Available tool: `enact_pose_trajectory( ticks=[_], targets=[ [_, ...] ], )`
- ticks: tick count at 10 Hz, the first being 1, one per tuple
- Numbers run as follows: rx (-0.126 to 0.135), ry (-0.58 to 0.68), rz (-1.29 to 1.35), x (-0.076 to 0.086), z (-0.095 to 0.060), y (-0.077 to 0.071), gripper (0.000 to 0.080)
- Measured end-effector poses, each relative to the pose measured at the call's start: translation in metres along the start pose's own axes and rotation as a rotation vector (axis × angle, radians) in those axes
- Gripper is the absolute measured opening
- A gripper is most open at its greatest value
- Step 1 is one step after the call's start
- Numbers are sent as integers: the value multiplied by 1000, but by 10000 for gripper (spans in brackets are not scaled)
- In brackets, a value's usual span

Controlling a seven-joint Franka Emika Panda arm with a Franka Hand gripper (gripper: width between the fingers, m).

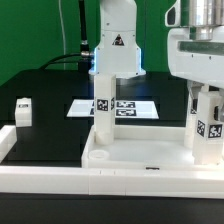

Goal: Assemble desk

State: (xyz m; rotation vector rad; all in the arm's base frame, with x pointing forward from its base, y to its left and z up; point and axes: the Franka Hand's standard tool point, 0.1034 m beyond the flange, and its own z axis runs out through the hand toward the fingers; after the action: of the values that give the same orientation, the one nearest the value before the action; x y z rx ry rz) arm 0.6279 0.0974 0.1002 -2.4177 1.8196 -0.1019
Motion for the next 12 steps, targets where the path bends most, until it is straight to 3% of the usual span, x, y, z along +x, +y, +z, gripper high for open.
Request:
enact_pose_trajectory(
  ticks=[1,2,4,12],
  targets=[
    [0,0,-25,-1,0,0,611],
    [1,0,-86,-4,0,-1,638],
    [11,15,-285,-8,1,-4,648],
    [-3,34,-897,-7,0,-6,648]
  ],
)
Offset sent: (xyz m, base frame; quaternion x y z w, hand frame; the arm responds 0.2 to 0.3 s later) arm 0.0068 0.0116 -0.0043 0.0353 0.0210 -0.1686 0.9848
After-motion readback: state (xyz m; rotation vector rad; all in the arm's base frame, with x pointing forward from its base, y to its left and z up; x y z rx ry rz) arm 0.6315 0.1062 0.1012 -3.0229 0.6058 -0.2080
